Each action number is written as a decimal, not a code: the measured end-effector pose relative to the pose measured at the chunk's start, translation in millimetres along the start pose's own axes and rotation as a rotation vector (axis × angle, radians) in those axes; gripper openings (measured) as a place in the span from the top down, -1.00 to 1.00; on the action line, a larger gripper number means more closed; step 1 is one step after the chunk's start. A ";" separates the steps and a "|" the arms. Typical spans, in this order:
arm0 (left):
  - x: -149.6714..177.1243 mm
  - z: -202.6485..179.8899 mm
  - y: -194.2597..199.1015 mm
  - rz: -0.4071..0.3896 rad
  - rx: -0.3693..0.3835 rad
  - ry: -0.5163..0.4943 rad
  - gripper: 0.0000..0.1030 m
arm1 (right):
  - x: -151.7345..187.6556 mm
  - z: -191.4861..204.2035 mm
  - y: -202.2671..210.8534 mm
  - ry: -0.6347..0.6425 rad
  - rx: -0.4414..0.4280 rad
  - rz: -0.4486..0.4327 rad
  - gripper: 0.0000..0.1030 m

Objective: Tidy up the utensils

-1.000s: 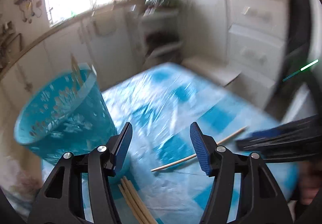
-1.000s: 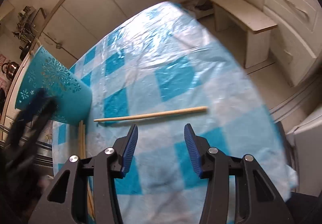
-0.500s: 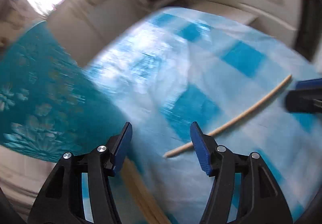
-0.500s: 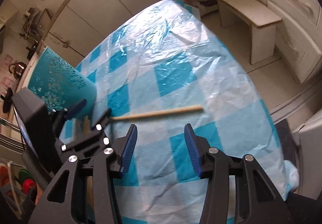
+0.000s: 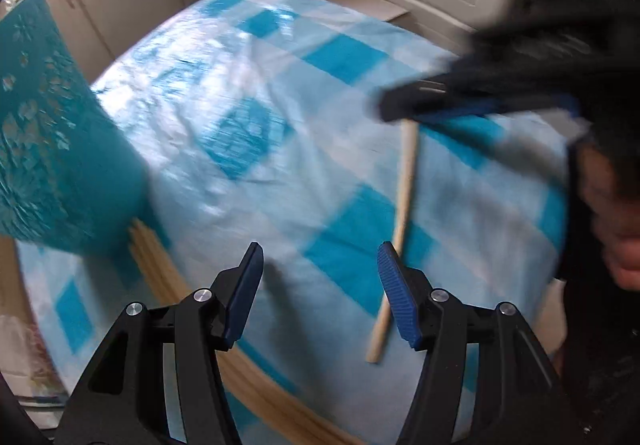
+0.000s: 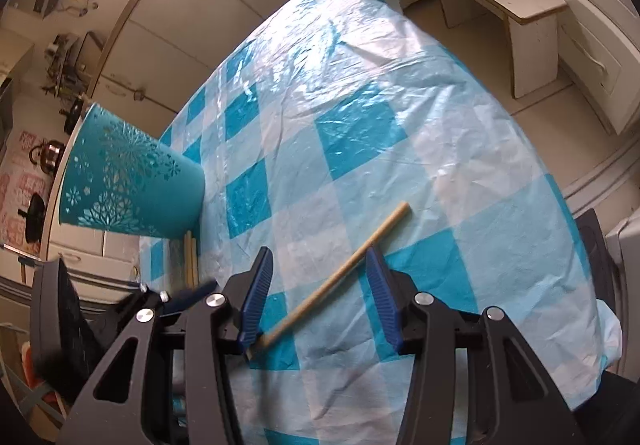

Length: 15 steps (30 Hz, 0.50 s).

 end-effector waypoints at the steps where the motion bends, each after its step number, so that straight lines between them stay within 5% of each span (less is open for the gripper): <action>1: 1.6 -5.0 -1.1 -0.004 0.021 0.006 -0.16 | -0.8 4.8 -3.1 0.036 0.016 0.001 0.07; 4: 12.1 -15.9 4.8 -0.036 0.024 0.032 -0.20 | -1.9 10.1 -6.6 0.102 0.058 0.009 0.07; 13: 40.0 35.3 60.4 -0.230 -0.063 0.331 -0.32 | -0.1 23.2 -25.6 0.446 0.406 -0.011 0.24; 15: 42.2 52.1 70.1 -0.253 -0.096 0.375 -0.33 | 1.5 28.6 -29.5 0.459 0.400 0.009 0.35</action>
Point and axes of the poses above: each gripper's, at about its wrist camera, not at the fingertips, and y roughly against the way its jaws point, z to its left, x to its underside, the point moved 9 cm from there along -y, roughly the way its jaws point, and after that the axes turned 3 degrees about -x, right-handed, at the moved point
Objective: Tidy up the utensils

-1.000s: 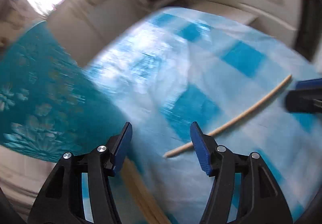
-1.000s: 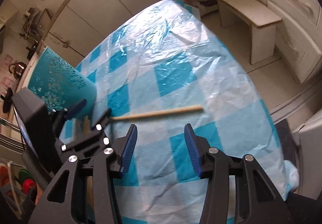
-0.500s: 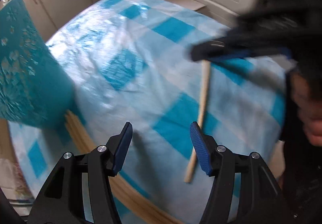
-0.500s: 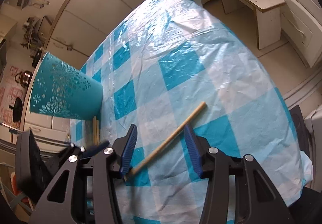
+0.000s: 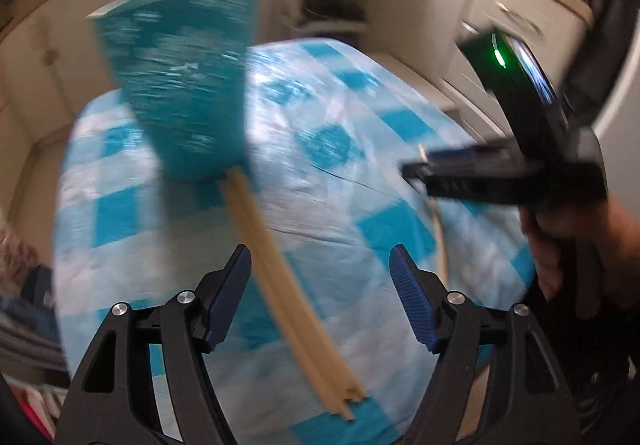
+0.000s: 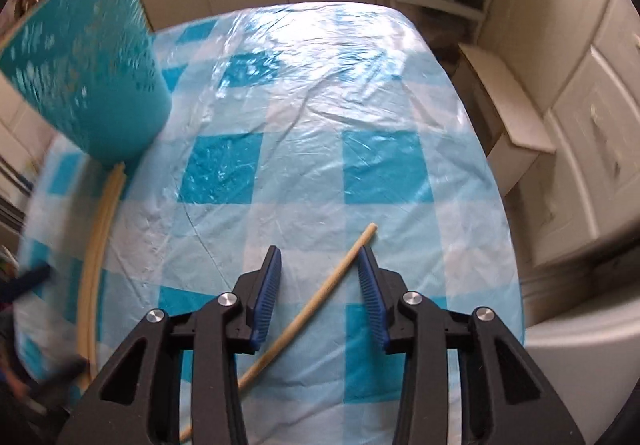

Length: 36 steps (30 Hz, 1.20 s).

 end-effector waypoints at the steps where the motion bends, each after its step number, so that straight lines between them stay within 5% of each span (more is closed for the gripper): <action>1: -3.4 7.3 4.3 -0.015 -0.008 0.015 -0.34 | -0.1 3.0 -0.6 -0.002 -0.017 0.006 0.41; 5: -11.9 28.5 14.2 -0.055 -0.020 0.063 -0.38 | 3.3 33.3 0.8 0.122 -0.119 0.037 0.44; 10: -11.4 50.3 19.4 -0.078 -0.015 0.126 -0.39 | -2.1 10.5 8.4 0.019 -0.055 0.021 0.44; 16: -4.3 61.7 16.4 -0.078 -0.016 0.159 -0.41 | 5.4 18.0 -0.7 0.060 0.007 0.060 0.44; 20: -2.7 67.1 17.5 -0.084 -0.015 0.176 -0.43 | 5.5 14.5 9.8 0.036 0.059 0.036 0.07; 22: -2.3 69.3 14.4 -0.080 -0.009 0.192 -0.43 | 5.9 14.2 2.7 0.045 0.063 0.058 0.07; 24: -2.4 69.9 13.3 -0.079 -0.009 0.200 -0.43 | 2.5 21.5 -0.9 0.069 0.054 0.041 0.24; 26: -3.2 69.0 16.0 -0.086 -0.009 0.200 -0.43 | 2.2 36.8 -3.0 0.116 0.023 0.046 0.83; 28: -5.0 69.2 19.7 -0.095 -0.015 0.194 -0.43 | 1.5 50.3 -5.7 0.170 0.035 0.046 0.90; 32: -8.5 77.1 26.4 -0.114 -0.030 0.204 -0.43 | -12.4 58.3 5.1 0.051 -0.131 0.004 0.90; 36: -10.0 87.9 31.1 -0.127 -0.051 0.230 -0.43 | -56.2 77.6 67.7 -0.040 -0.328 -0.212 0.90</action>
Point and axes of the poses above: each gripper's, at about its wrist camera, not at the fingertips, and y roughly against the way its jaws point, z to its left, x to its underside, the point moved 9 cm from there along -y, roughly the way its jaws point, and after that the axes turned 3 degrees about -x, right-handed, at the moved point
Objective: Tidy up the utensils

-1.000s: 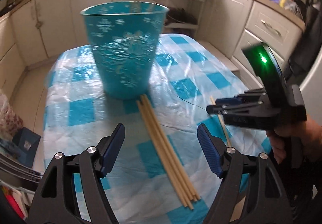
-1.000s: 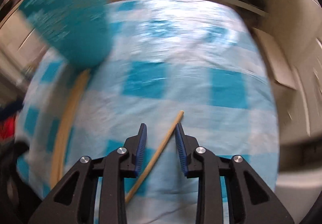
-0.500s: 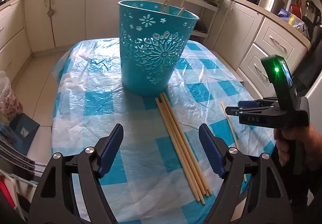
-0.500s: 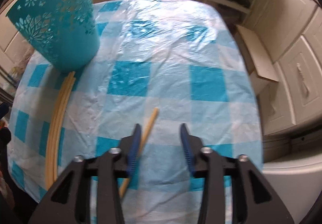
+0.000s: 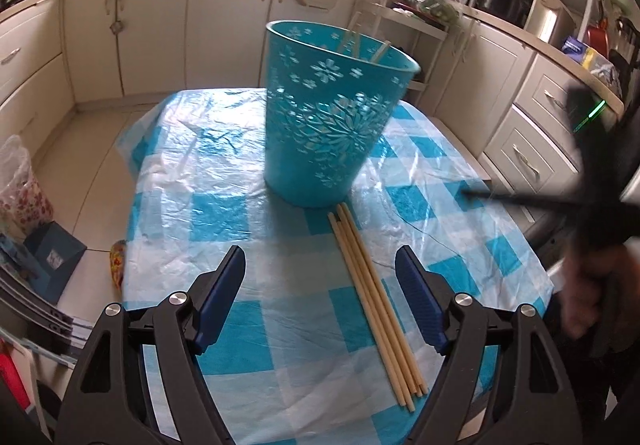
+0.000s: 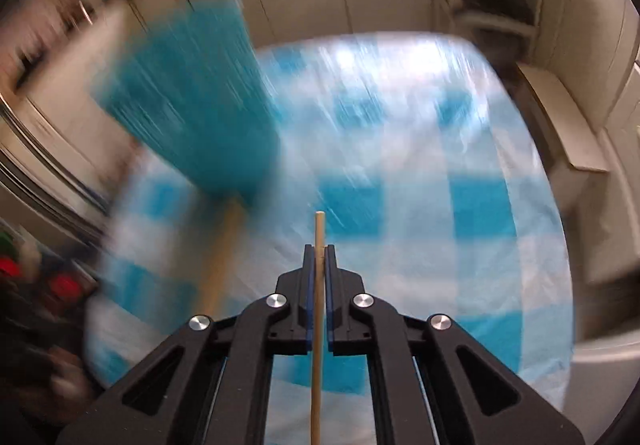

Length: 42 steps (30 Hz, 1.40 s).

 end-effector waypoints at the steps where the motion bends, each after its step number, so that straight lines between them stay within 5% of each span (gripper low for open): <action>1: -1.5 2.6 1.5 -0.007 -0.006 0.010 -0.43 | -20.9 17.7 21.0 0.012 -0.055 -0.096 0.90; 6: -8.0 8.6 8.5 -0.041 -0.027 0.046 -0.43 | -113.1 77.0 91.3 0.106 -0.134 -0.502 0.90; 9: -11.2 10.4 11.8 -0.060 -0.041 0.069 -0.43 | -152.6 93.3 107.7 0.130 -0.093 -0.702 0.90; 14: -18.5 19.2 16.8 -0.087 -0.057 0.133 -0.47 | -179.5 88.0 77.6 0.085 0.023 -0.838 0.90; 22: -26.1 31.0 25.0 -0.116 -0.112 0.145 -0.49 | -133.6 73.2 5.7 0.086 0.089 -0.649 0.89; 34: -21.6 20.5 33.7 -0.120 -0.123 0.124 -0.51 | -57.5 65.2 54.4 0.085 0.022 -0.551 0.60; 42: -6.5 19.2 33.9 -0.096 -0.144 0.109 -0.53 | 57.6 52.3 -13.8 0.104 0.044 -0.130 0.60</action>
Point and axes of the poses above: each gripper's, at about its wrist camera, not at the fingertips, and y roughly against the way its jaws point, z to its left, x to its underside, the point moved 9 cm from there along -y, roughly the way its jaws point, and after that the axes turned 3 degrees about -x, right-handed, at the moved point
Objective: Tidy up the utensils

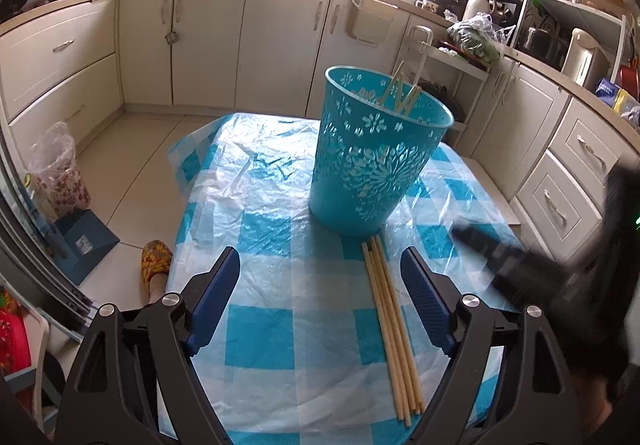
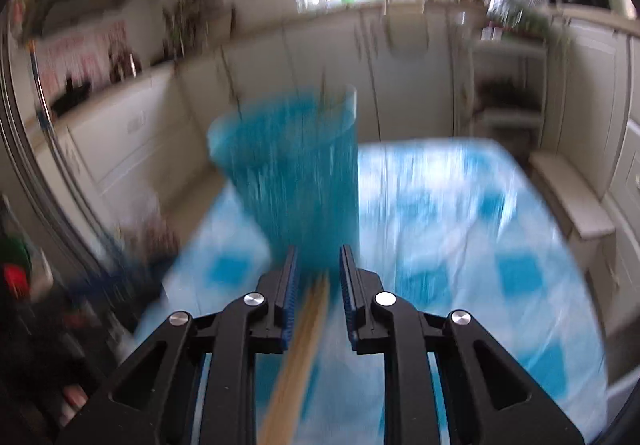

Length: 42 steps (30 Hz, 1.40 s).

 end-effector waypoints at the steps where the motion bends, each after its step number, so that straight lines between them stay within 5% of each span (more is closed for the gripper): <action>1: 2.4 1.3 0.4 0.005 -0.004 0.000 -0.54 | 9.2 -1.2 -7.9 -0.006 0.006 0.036 0.60; 14: 27.8 29.2 -2.9 0.060 -0.050 0.039 -0.56 | 37.0 -1.5 -54.2 -0.019 0.051 0.164 0.60; 42: 36.1 15.7 -14.2 0.100 -0.047 0.007 -0.56 | 38.2 8.2 -62.4 0.069 0.090 0.181 0.73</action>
Point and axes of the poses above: each gripper's, at about its wrist camera, not at the fingertips, and y roughly against the way its jaws point, z to its left, x to its underside, the point moved 9 cm from there along -y, roughly the way its jaws point, and after that the axes turned 3 degrees about -x, right-handed, at the moved point
